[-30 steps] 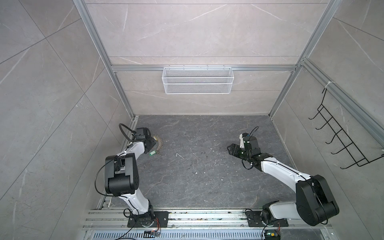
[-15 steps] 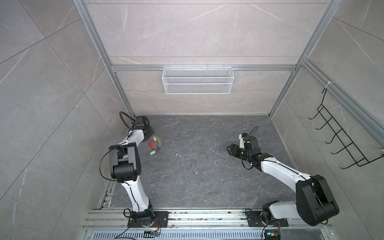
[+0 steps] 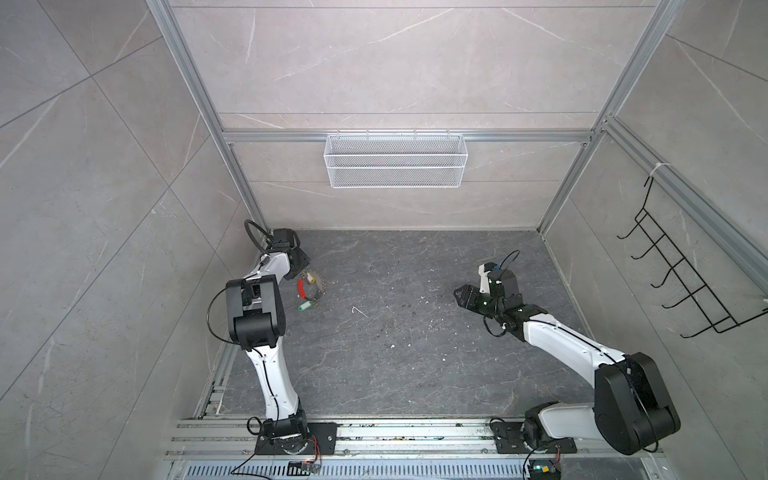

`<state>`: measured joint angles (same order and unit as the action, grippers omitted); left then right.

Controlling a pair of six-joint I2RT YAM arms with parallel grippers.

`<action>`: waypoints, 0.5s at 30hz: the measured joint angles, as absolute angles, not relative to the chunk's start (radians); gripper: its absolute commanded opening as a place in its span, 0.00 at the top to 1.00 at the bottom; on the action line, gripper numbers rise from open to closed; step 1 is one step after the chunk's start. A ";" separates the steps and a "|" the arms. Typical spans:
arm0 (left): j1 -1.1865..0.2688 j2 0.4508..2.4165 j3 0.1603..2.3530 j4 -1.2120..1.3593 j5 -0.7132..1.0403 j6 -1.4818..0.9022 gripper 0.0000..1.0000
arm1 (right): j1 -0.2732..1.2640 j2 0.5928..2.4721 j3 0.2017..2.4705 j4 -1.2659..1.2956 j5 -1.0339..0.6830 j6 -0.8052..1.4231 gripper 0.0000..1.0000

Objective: Remove the keys from the keyring
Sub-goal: 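Lower the left gripper onto the metal key ring and grasp its rim, then lift the key ring with the left gripper and carry it toward the right gripper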

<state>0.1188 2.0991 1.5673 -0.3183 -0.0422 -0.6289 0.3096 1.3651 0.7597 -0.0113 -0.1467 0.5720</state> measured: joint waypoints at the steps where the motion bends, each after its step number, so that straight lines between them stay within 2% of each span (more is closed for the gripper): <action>1: 0.119 2.107 1.571 -0.318 -0.043 -0.629 0.59 | 0.310 1.365 0.760 -0.011 -0.147 0.572 0.37; 10: 0.119 2.166 1.574 -0.317 -0.037 -0.636 0.63 | 0.310 1.363 0.769 -0.012 -0.147 0.572 0.38; 15: 0.119 2.185 1.576 -0.312 -0.024 -0.645 0.71 | 0.310 1.355 0.769 -0.012 -0.147 0.572 0.38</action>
